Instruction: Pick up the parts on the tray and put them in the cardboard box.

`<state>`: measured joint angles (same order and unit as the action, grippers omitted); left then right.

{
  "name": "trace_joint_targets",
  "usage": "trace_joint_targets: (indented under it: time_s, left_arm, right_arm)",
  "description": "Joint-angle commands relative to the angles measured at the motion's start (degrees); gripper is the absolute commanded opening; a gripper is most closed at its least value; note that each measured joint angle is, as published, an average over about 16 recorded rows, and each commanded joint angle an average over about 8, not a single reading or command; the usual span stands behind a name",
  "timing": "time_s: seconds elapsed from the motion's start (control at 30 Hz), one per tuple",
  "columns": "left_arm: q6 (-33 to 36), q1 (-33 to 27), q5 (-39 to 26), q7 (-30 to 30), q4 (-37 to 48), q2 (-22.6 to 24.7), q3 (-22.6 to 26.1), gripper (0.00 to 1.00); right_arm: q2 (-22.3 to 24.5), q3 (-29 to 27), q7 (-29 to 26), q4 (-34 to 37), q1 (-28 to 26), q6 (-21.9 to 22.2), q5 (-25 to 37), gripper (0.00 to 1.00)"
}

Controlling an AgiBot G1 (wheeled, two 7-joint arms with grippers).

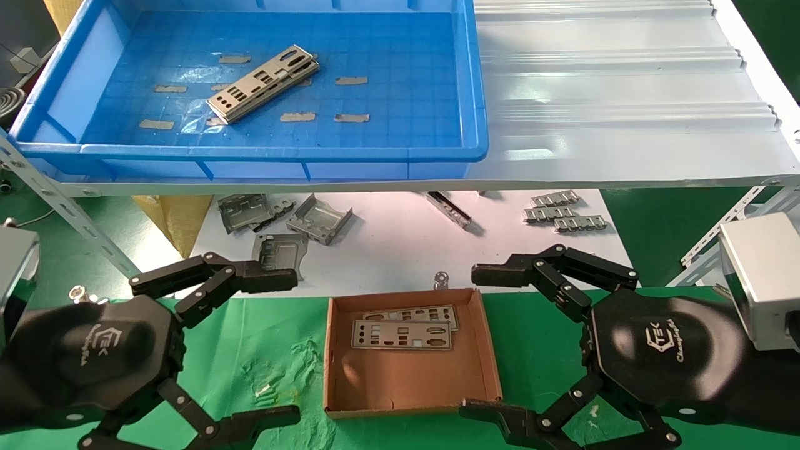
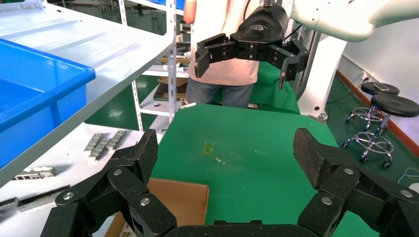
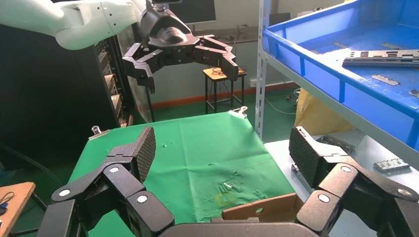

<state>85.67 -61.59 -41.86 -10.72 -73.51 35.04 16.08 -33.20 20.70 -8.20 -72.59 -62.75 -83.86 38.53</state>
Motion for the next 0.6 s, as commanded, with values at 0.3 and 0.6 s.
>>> trace_joint_targets:
  time_s: [0.3, 0.6]
  left_arm:
    - [0.0, 0.0, 0.0, 0.0, 0.0, 0.0, 0.0, 1.00]
    - [0.0, 0.0, 0.0, 0.0, 0.0, 0.0, 0.0, 1.00]
  right_arm:
    - [0.0, 0.0, 0.0, 0.0, 0.0, 0.0, 0.0, 1.00]
    - [0.0, 0.0, 0.0, 0.0, 0.0, 0.0, 0.0, 1.00]
